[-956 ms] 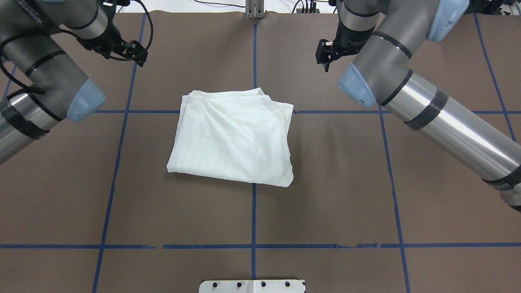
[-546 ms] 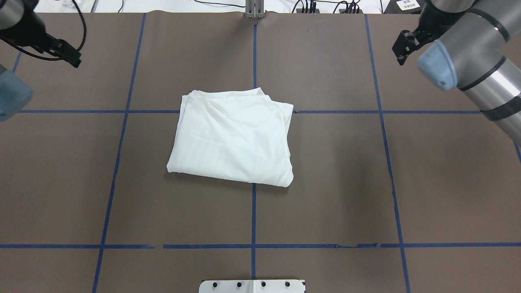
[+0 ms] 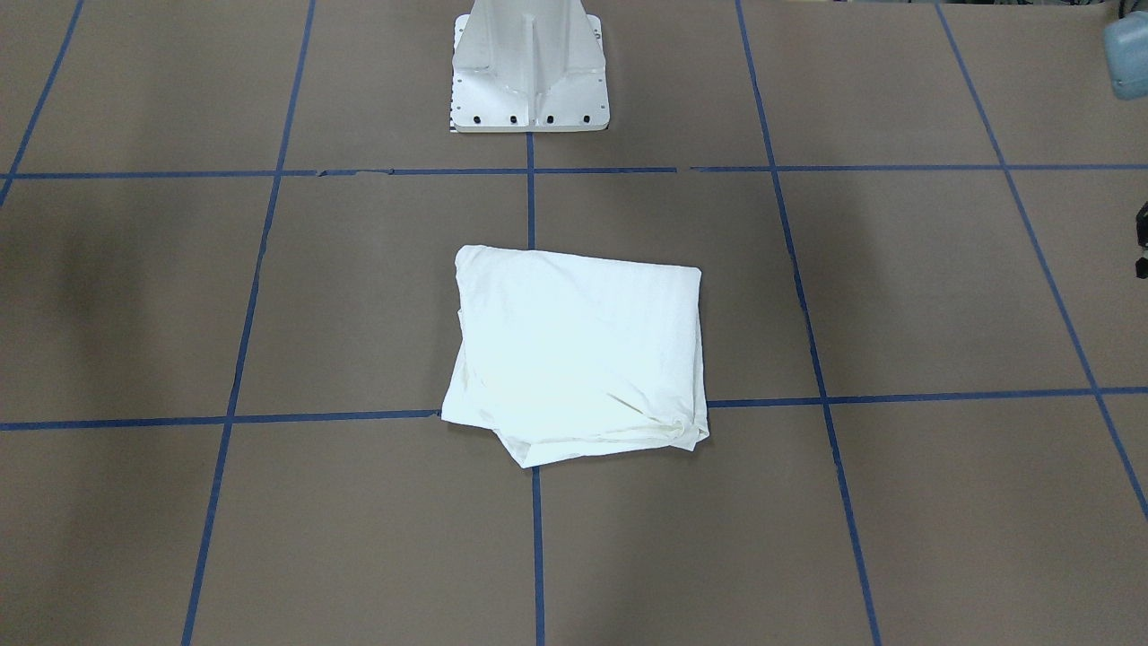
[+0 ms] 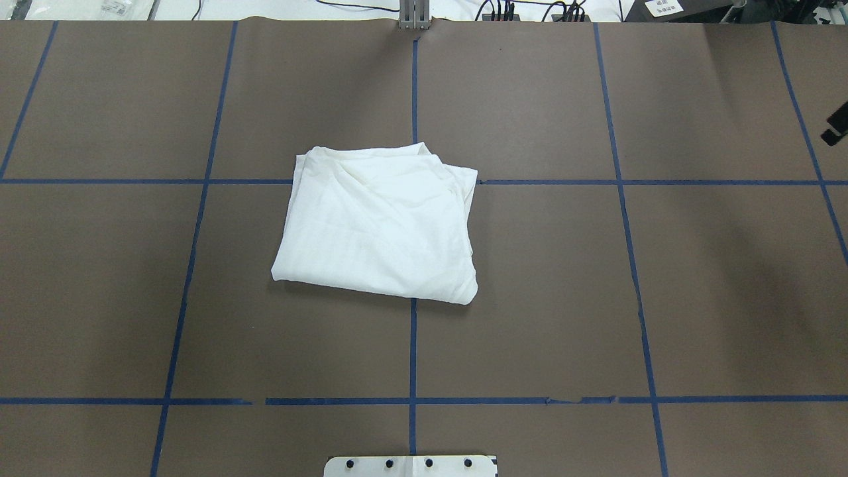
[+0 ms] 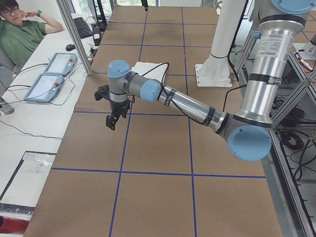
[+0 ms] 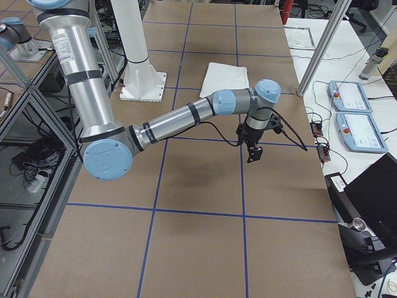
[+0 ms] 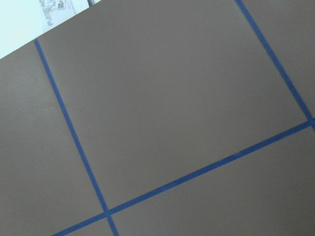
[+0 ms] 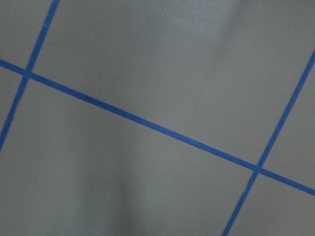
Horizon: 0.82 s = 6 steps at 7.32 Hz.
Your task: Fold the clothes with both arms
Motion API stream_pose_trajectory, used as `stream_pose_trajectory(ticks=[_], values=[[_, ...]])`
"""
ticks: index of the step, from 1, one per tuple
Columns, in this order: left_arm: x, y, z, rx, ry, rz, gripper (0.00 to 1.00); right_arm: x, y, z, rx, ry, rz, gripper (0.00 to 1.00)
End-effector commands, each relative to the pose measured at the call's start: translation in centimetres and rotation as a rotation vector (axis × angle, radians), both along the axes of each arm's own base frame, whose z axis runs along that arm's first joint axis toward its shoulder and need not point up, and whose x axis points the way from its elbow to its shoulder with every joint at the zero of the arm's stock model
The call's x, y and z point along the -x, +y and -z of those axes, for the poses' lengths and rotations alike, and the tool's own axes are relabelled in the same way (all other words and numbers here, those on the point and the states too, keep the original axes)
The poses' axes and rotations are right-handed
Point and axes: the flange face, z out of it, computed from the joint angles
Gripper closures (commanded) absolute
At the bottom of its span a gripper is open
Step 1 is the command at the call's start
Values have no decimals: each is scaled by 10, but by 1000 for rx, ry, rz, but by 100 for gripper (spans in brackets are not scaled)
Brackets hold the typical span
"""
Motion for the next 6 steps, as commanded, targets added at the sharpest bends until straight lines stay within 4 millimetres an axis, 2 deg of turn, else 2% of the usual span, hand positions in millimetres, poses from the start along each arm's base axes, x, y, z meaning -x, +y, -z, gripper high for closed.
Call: stream_pose_trajectory(ticks=[1,2,3,4,6], values=[[42,51,-58,97,24,48,0,-71,76,-61,44,-7,-61,0],[45,60,-73,120,14,50,0,-84,109,-81,86,-2,-88,0],[62,65,-71,123,24,86,0,-90,130,-91,91,-2,-104,0],[64,79,-90,167,24,89,0,-91,146,-104,93,-4,-107,0],[63,111,-112,213,34,89,0,-94,174,-127,98,-4,-118,0]])
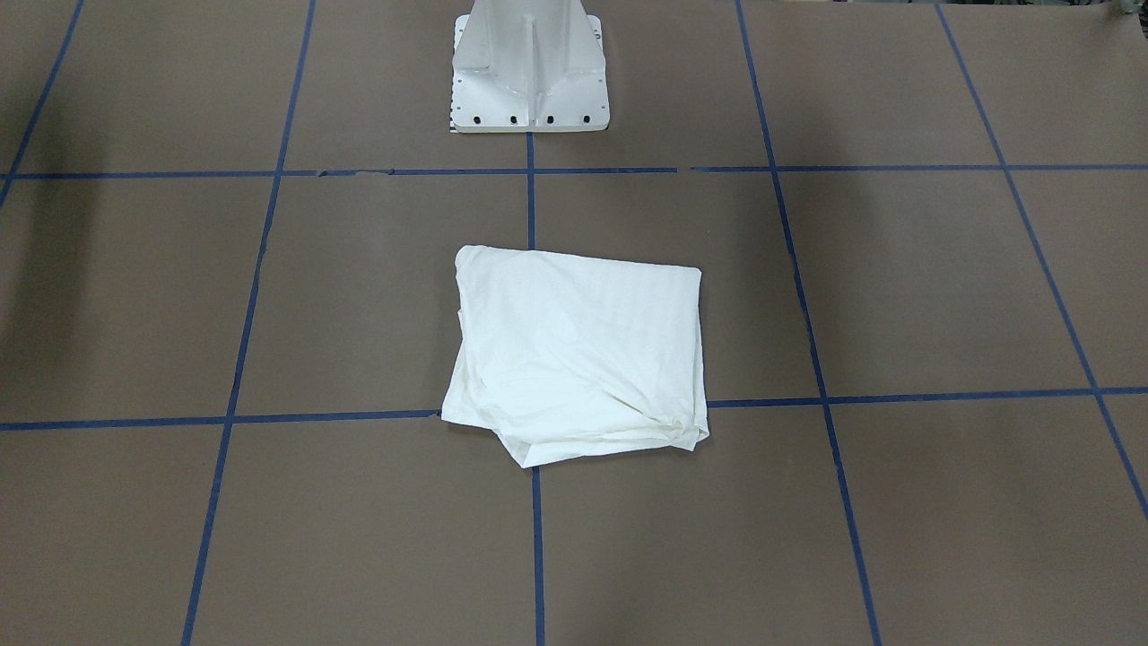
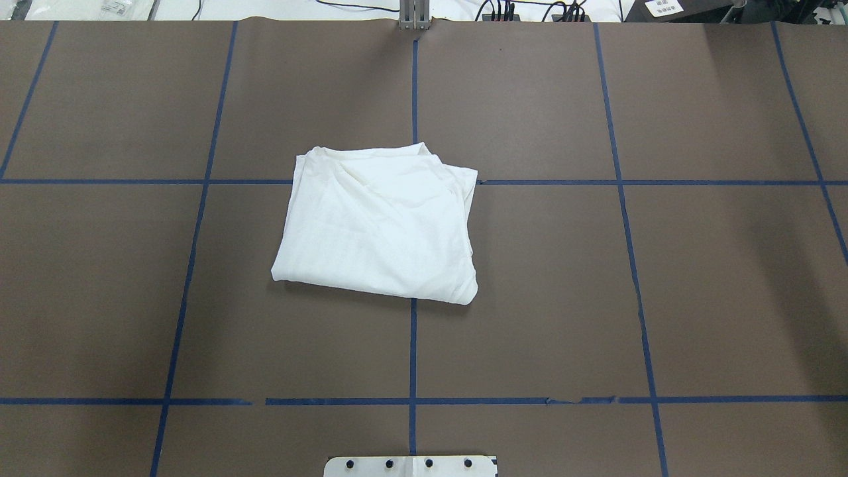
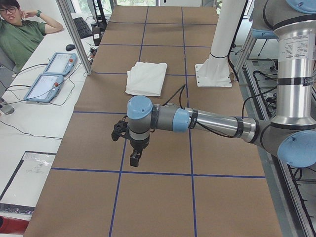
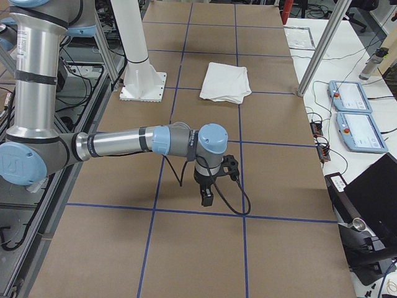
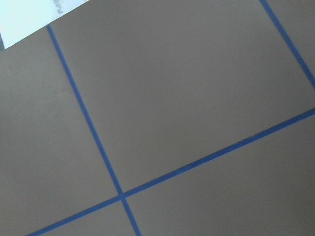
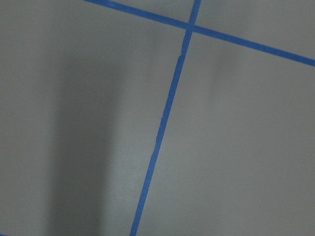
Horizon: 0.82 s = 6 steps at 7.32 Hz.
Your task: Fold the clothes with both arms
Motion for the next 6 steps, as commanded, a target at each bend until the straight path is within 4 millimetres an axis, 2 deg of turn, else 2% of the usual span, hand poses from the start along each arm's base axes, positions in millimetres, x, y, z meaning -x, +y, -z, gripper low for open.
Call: stream_pose_trajectory(ticks=[1,3,4,6], values=[[-5,38,-25,64,88,-2,0,-2,20,-15,13,1,-21,0],[-8,47,-26,80,126,0,0,-2,19,-13,19,2,-30,0],[-8,57,-33,94,127,-1,0,-2,19,-13,20,1,-33,0],[-9,52,-32,97,128,-2,0,-1,19,-13,19,1,-31,0]])
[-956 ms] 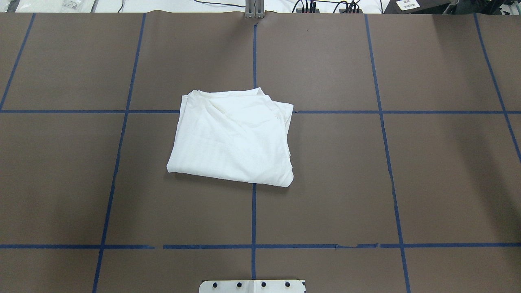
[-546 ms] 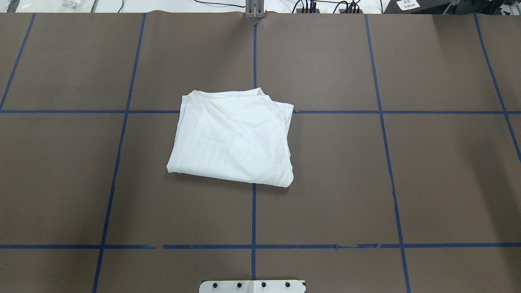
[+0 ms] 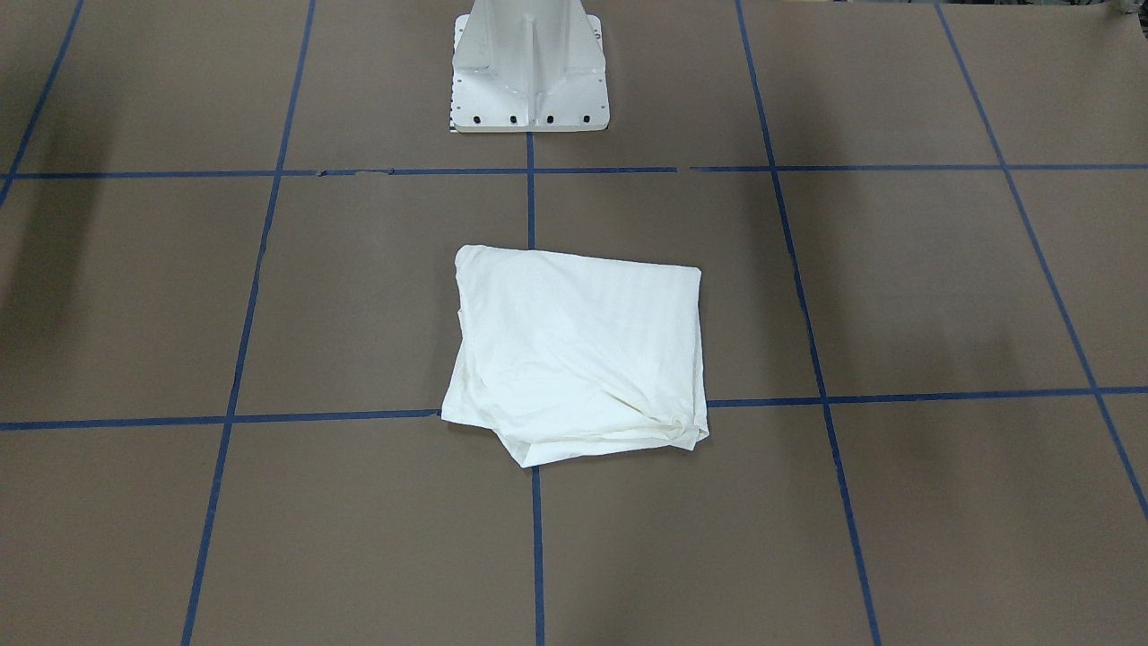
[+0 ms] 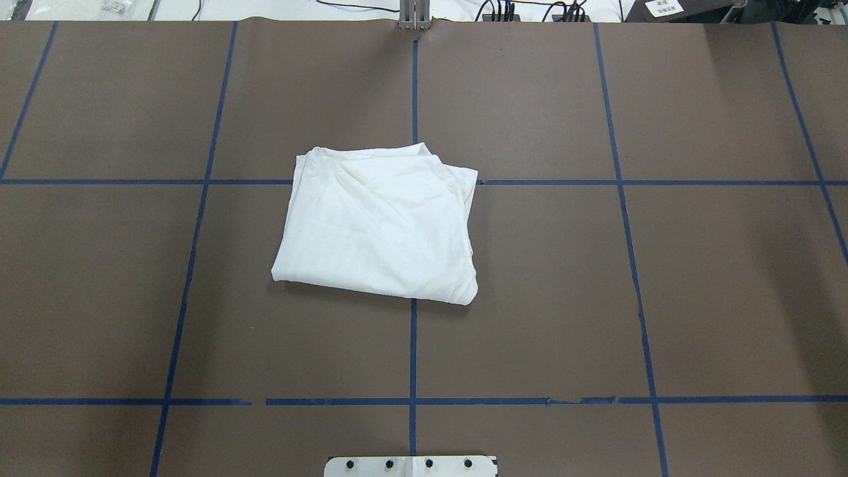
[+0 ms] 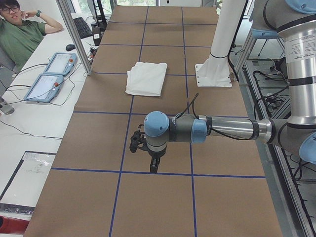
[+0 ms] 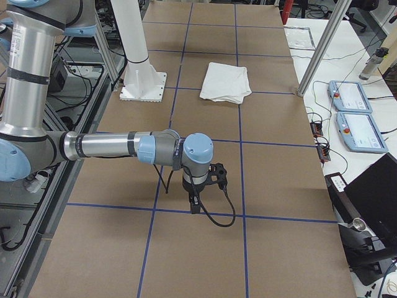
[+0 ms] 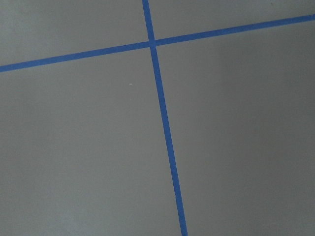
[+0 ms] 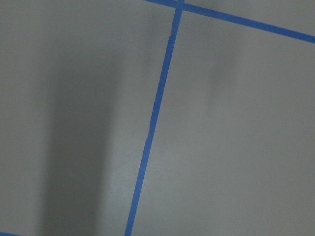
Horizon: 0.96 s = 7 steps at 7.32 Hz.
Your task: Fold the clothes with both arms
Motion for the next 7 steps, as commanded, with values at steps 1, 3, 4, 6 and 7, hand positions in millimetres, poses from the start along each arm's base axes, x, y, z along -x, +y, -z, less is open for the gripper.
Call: stream_pose_trajectory(ticks=[1,3,4,6,7], values=[[-1,-2,2,5,1,0,0,0,0,0,-1,0,-1,0],[1,-5,6,-5,-10,5,0,0,-1,1,-4,1,-1,0],[1,-5,8,-11,-10,2,0,0,-4,3,-9,1,-1,0],[2,-5,13,-26,-24,2,0,0,-5,7,-18,0,-1,0],[2,-5,14,-28,-25,2,0,0,-4,7,-16,0,-1,0]])
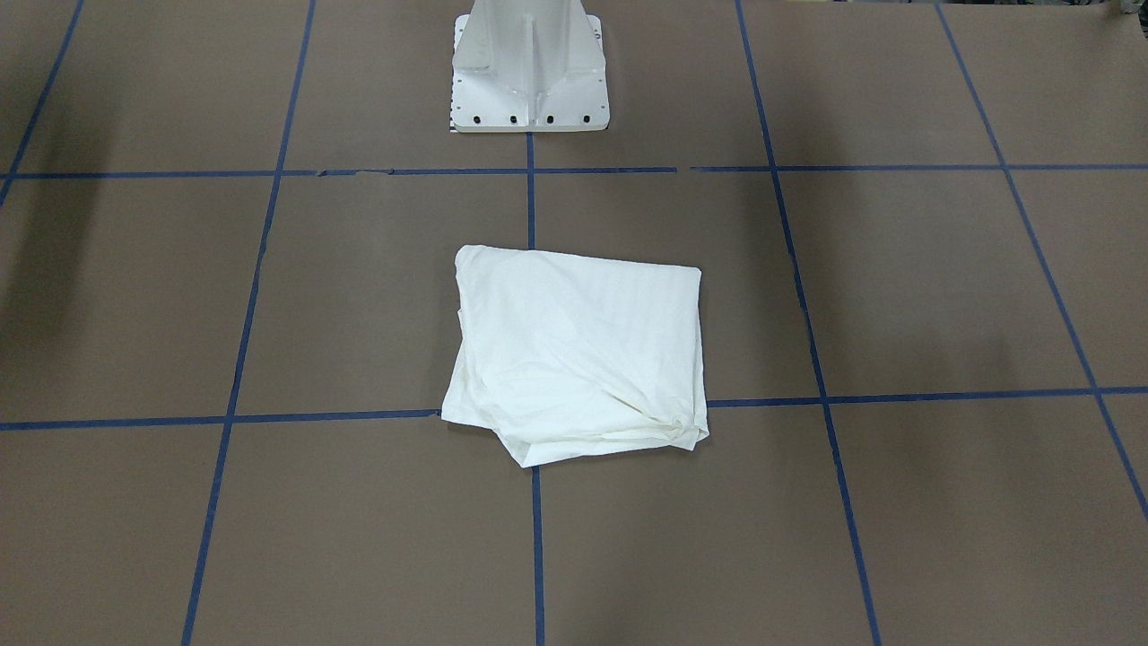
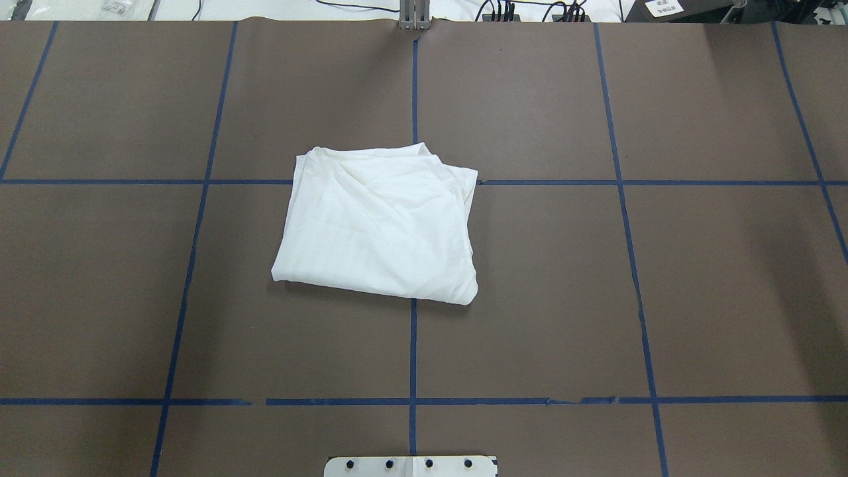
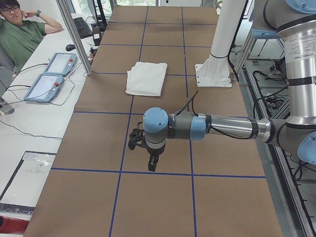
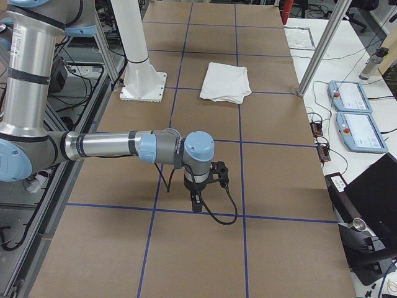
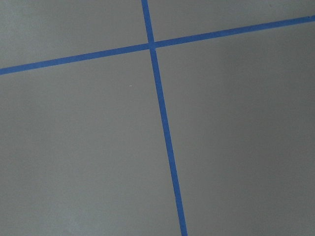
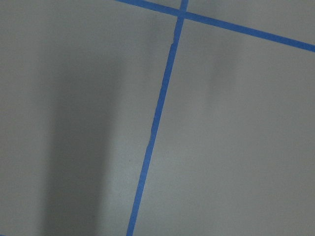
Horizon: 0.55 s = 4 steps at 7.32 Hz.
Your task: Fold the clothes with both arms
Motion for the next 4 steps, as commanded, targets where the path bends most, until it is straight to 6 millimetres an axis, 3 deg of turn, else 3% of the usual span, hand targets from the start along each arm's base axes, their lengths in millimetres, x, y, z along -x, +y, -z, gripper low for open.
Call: stream_pose_trajectory(ticks=[1,4], values=[[0,1,0,0,-3,0,0,0,1,0,0,1,0,0],[0,5,-3,9,-4,0,0,1,1,-1,2,0,2,0]])
